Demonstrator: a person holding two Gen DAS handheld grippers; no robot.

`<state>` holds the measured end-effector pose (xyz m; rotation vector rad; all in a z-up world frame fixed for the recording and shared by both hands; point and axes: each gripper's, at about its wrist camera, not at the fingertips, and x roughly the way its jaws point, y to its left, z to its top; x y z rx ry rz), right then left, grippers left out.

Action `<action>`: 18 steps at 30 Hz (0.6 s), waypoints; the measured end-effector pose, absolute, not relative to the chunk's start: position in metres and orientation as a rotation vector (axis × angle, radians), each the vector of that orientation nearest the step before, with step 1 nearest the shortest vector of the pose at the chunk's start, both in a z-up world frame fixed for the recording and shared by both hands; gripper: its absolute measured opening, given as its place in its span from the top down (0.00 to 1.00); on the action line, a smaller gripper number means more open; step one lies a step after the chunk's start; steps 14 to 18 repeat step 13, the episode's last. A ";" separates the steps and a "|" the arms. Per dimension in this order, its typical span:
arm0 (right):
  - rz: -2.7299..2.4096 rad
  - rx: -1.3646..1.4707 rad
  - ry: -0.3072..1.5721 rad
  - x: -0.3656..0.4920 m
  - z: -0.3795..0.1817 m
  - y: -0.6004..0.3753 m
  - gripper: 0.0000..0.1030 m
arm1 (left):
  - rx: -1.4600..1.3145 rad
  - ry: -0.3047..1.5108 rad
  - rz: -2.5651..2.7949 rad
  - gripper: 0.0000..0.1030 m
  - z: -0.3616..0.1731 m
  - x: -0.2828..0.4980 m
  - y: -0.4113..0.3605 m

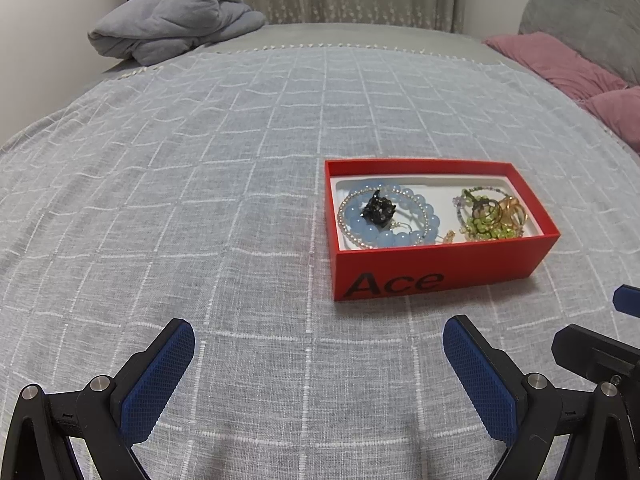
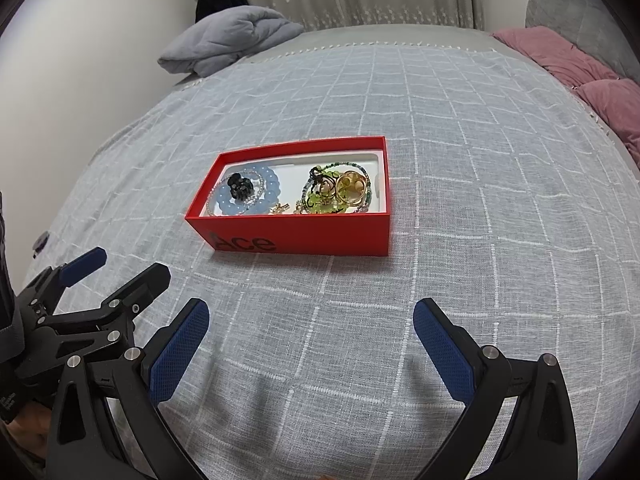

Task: Organize jewelry

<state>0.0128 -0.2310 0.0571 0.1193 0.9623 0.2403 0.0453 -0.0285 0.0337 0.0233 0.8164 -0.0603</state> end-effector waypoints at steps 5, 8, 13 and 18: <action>0.240 0.120 0.961 0.012 0.057 -0.231 0.00 | 0.024 0.816 -0.059 0.01 0.034 0.045 -0.028; 0.241 0.120 0.960 0.012 0.057 -0.231 0.00 | 0.024 0.814 -0.059 0.01 0.035 0.045 -0.028; 0.238 0.122 0.960 0.013 0.057 -0.231 0.00 | 0.024 0.807 -0.054 0.01 0.036 0.047 -0.025; 0.238 0.122 0.960 0.013 0.057 -0.231 0.00 | 0.024 0.807 -0.054 0.01 0.036 0.047 -0.025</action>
